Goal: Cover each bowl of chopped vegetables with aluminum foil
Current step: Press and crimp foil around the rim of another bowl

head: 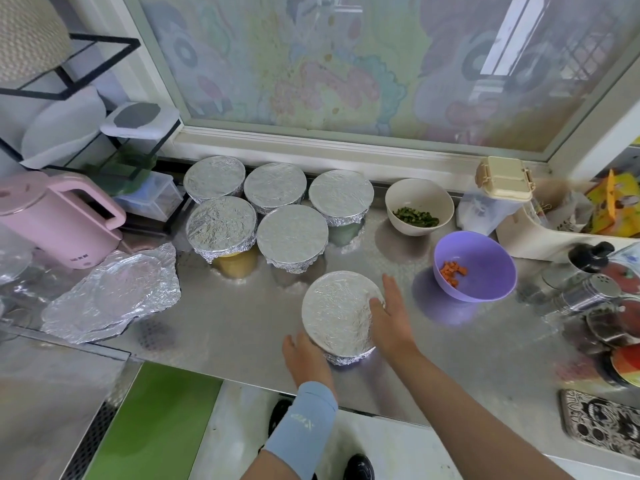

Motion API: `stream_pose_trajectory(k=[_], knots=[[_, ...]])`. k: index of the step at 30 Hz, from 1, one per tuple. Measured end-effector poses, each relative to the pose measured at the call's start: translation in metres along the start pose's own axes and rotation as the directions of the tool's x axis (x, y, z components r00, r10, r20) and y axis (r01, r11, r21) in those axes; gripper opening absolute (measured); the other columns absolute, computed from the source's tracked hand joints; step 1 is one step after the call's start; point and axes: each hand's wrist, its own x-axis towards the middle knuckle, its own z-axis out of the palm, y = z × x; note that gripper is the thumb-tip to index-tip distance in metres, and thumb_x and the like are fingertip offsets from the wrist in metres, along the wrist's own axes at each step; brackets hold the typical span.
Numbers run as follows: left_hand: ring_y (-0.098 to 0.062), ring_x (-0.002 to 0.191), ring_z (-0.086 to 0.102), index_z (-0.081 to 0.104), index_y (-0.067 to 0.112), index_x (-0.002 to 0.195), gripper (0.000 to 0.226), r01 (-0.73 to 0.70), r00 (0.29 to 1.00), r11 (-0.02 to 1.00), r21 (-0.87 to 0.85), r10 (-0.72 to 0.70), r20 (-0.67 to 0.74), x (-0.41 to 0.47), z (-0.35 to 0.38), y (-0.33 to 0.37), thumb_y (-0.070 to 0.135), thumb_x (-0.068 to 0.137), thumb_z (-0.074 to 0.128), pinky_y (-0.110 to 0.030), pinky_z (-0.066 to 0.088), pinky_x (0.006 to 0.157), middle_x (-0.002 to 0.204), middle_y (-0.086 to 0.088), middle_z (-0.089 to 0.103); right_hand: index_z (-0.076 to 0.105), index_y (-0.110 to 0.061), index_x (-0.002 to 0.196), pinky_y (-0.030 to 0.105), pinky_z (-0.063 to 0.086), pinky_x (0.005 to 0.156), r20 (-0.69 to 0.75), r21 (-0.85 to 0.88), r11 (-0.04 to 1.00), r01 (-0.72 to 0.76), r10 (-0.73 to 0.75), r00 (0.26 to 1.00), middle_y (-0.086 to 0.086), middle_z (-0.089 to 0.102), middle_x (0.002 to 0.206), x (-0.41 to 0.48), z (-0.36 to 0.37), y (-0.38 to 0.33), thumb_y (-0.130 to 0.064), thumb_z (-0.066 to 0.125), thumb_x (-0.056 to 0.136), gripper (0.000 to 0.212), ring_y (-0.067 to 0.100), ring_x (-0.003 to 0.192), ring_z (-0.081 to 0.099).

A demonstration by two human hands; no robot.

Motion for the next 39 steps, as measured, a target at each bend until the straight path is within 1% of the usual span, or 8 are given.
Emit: stream_pose_trajectory(k=[5,11,17,25,30,33,36,39], knots=[[-0.022,0.124,0.051,0.029,0.038,0.148,0.069,0.120,0.986,0.974,-0.193,-0.094,0.139,-0.004,0.017,0.012,0.056,0.083,0.044,-0.040,0.038,0.107,0.142,0.007,0.047,0.013,-0.022,0.156,0.028,0.004,0.121,0.179,-0.277,0.955,0.103,-0.054,0.982,-0.008,0.011,0.163,0.013,-0.002,-0.002,-0.025,0.037,0.103,0.058,0.008,0.148,0.009],[-0.019,0.094,0.058,0.052,-0.007,0.123,0.057,0.080,0.990,0.972,-0.219,-0.052,0.133,-0.008,0.025,0.038,0.042,0.099,0.035,-0.034,0.038,0.101,0.136,-0.006,0.056,0.027,-0.017,0.152,0.034,0.021,0.118,0.071,-0.361,0.926,0.106,-0.086,0.994,-0.002,0.027,0.158,0.007,-0.003,0.003,-0.026,0.038,0.101,0.053,0.017,0.143,0.028],[-0.020,0.130,0.045,0.046,0.019,0.143,0.043,-0.138,0.986,0.990,0.000,0.137,-0.094,0.003,0.012,0.037,0.029,0.102,0.036,-0.031,0.031,0.110,0.147,0.001,0.046,0.025,-0.017,0.150,0.037,0.031,0.113,0.141,-0.409,0.896,0.173,-0.125,0.982,0.001,0.027,0.156,0.017,-0.011,-0.018,-0.017,0.043,0.095,0.058,0.023,0.138,0.035],[-0.025,0.113,0.052,0.042,0.028,0.136,0.035,-0.112,0.986,0.988,-0.108,0.124,0.115,-0.005,0.034,0.022,0.032,0.103,0.032,-0.040,0.040,0.105,0.129,-0.002,0.050,0.027,-0.015,0.153,0.029,0.024,0.113,0.109,-0.463,0.884,0.067,-0.018,0.994,0.003,0.030,0.156,0.016,-0.014,-0.021,-0.023,0.042,0.098,0.057,0.021,0.141,0.032],[-0.024,0.088,0.065,0.060,0.021,0.105,0.027,-0.001,0.952,0.993,-0.119,0.037,0.303,0.020,0.035,0.043,0.039,0.096,0.043,-0.035,0.053,0.080,0.107,-0.011,0.068,0.042,-0.014,0.144,0.028,0.034,0.105,-0.021,-0.435,0.900,0.021,-0.033,0.999,0.006,0.047,0.144,0.007,-0.015,-0.007,-0.020,0.045,0.095,0.050,0.024,0.128,0.046],[-0.017,0.095,0.060,0.058,0.016,0.115,0.025,-0.155,0.944,0.986,0.068,0.128,0.303,0.026,0.033,0.052,0.028,0.100,0.042,-0.029,0.049,0.081,0.115,-0.004,0.063,0.046,-0.015,0.138,0.031,0.040,0.099,-0.044,-0.444,0.896,0.006,-0.028,0.999,0.005,0.047,0.138,0.008,-0.020,-0.008,-0.021,0.047,0.093,0.045,0.025,0.119,0.052],[-0.015,0.134,0.041,0.039,0.030,0.146,0.053,-0.538,0.821,0.763,0.359,0.376,0.430,0.030,0.014,0.057,0.028,0.095,0.055,-0.034,0.034,0.109,0.147,0.005,0.042,0.029,-0.019,0.148,0.038,0.035,0.109,0.070,-0.545,0.829,0.127,-0.106,0.992,0.003,0.024,0.154,0.015,-0.030,-0.015,-0.027,0.050,0.093,0.060,0.025,0.135,0.037],[-0.007,0.148,0.006,0.003,0.034,0.154,0.117,-0.775,0.621,0.366,0.515,0.291,0.728,0.034,-0.007,0.057,0.050,0.068,0.081,-0.034,0.015,0.118,0.162,0.014,0.003,0.004,-0.030,0.155,0.038,0.020,0.118,0.330,-0.573,0.757,0.316,-0.139,0.934,-0.009,-0.010,0.162,0.023,-0.042,-0.023,-0.045,0.062,0.087,0.091,0.018,0.149,0.007]])
